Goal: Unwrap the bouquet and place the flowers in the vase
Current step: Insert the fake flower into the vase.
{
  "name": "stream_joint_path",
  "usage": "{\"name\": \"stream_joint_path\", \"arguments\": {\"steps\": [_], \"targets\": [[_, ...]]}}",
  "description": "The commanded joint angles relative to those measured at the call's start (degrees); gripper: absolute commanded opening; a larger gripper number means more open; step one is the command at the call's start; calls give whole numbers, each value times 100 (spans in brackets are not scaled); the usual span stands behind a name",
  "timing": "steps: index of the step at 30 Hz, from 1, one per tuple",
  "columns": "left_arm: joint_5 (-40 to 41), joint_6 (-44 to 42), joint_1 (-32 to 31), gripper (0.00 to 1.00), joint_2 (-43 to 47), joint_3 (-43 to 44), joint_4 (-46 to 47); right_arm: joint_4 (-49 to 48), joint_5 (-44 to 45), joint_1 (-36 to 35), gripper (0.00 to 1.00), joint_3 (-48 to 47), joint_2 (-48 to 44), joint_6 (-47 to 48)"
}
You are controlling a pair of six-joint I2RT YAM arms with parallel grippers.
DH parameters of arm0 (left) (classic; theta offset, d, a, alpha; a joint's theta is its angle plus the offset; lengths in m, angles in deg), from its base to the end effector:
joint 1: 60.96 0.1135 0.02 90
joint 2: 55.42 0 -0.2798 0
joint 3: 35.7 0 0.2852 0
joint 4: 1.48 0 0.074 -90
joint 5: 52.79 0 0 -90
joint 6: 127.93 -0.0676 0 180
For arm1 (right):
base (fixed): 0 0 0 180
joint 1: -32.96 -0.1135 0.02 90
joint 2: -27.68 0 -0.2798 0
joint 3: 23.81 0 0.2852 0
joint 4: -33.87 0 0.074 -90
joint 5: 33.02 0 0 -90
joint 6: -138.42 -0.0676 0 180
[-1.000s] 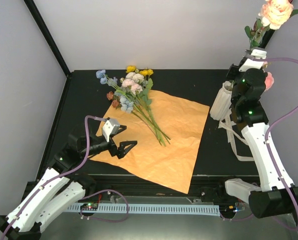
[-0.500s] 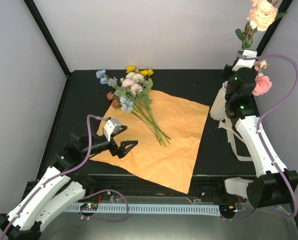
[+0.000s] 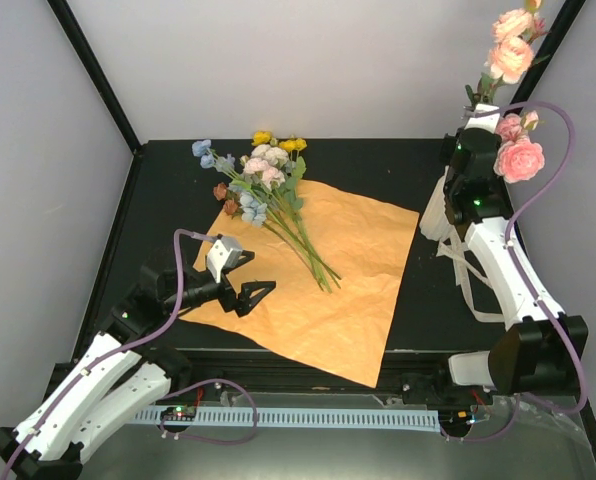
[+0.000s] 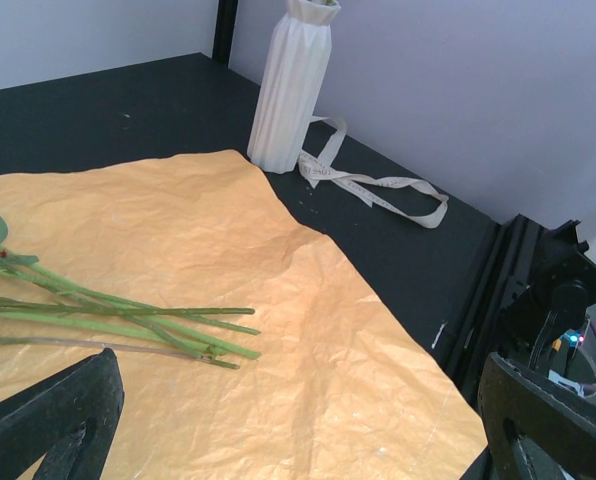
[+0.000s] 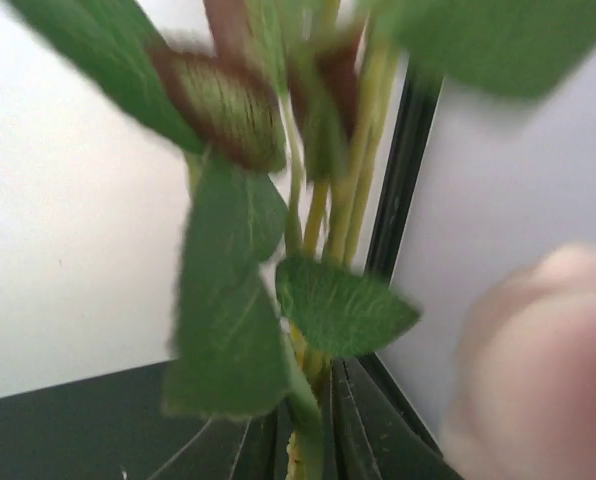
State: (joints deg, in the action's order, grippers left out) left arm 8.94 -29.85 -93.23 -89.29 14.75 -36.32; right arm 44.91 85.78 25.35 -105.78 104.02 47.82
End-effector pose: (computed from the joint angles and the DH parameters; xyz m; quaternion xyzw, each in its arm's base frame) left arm 0.1417 -0.1274 0.3090 0.3046 0.7384 -0.3817 0.4651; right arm 0.3714 0.0168 0.4008 0.1232 0.7253 -0.1368 0.6633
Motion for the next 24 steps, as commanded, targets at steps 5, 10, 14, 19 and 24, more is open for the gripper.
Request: {"name": "stream_joint_path", "arguments": {"steps": [5, 10, 14, 19, 24], "targets": [[16, -61, -19, 99, 8, -4, 34, 971, 289, 41, 27, -561, 117, -449], [26, -65, -17, 99, 7, 2, 40, 1482, 40, 36, 37, -720, 22, -901], [33, -61, -19, 99, -1, -12, 23, 1698, -354, 40, 41, -733, -132, -1096], [89, -58, -22, 99, -22, 6, 5, 2030, -1124, 46, 55, -850, -364, -970], [412, -73, -20, 99, -111, 76, -159, 2157, -1940, 41, 66, -872, -689, -931]]}}
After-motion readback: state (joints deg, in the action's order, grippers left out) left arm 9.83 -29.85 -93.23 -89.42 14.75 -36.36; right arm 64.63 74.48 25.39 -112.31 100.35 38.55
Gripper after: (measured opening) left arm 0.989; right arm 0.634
